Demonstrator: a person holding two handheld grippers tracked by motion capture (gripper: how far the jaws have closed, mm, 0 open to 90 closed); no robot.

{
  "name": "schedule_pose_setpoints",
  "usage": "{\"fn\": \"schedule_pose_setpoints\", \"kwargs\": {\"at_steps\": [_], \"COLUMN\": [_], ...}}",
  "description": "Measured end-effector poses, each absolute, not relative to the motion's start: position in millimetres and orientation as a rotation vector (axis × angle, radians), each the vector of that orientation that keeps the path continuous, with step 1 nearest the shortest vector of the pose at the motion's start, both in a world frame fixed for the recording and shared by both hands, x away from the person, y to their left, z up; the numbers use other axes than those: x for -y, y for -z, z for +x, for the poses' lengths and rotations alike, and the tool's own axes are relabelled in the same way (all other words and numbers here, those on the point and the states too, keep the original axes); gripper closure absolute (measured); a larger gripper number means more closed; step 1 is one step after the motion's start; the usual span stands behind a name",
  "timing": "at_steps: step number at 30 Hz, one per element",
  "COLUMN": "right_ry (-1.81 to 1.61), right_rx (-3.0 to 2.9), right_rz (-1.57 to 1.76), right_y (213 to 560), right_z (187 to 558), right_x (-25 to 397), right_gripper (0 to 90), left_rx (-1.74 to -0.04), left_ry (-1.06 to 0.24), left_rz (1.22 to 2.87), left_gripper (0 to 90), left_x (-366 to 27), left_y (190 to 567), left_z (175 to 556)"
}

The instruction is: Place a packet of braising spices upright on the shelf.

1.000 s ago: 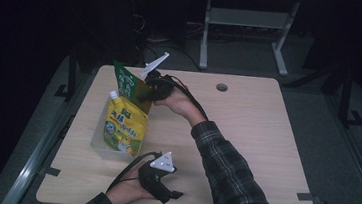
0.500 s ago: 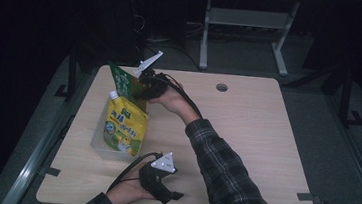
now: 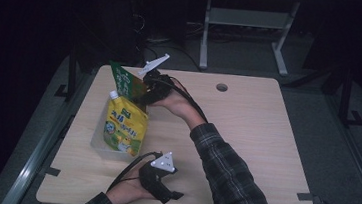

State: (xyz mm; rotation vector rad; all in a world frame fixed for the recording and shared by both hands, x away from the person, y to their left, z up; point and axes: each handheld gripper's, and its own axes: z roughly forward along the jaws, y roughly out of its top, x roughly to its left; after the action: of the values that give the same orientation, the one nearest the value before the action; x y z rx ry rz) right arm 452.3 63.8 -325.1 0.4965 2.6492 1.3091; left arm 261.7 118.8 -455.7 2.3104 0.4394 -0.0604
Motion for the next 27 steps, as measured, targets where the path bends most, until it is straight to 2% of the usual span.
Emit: {"fn": "schedule_pose_setpoints", "kwargs": {"at_steps": [5,18,27], "right_ry": [-1.342,-1.369,-1.341], "right_rx": [-2.647,-2.586,-2.571], "right_rz": [0.532,0.567,0.611], "right_y": [326.6,330.8,350.9], "right_z": [445.9,424.0,399.8], "right_x": [-45.6,10.8,57.0], "right_gripper": [30.5,28.9,27.5], "left_rx": [-0.436,-0.432,-0.443], "left_ry": [0.062,0.058,0.041], "left_rz": [2.311,2.307,2.297], "left_gripper": [15.5,15.8,16.0], "left_x": [-120.5,-126.0,-129.0], "left_y": [455.2,452.9,451.3], "left_z": [263.2,266.9,268.1]}}
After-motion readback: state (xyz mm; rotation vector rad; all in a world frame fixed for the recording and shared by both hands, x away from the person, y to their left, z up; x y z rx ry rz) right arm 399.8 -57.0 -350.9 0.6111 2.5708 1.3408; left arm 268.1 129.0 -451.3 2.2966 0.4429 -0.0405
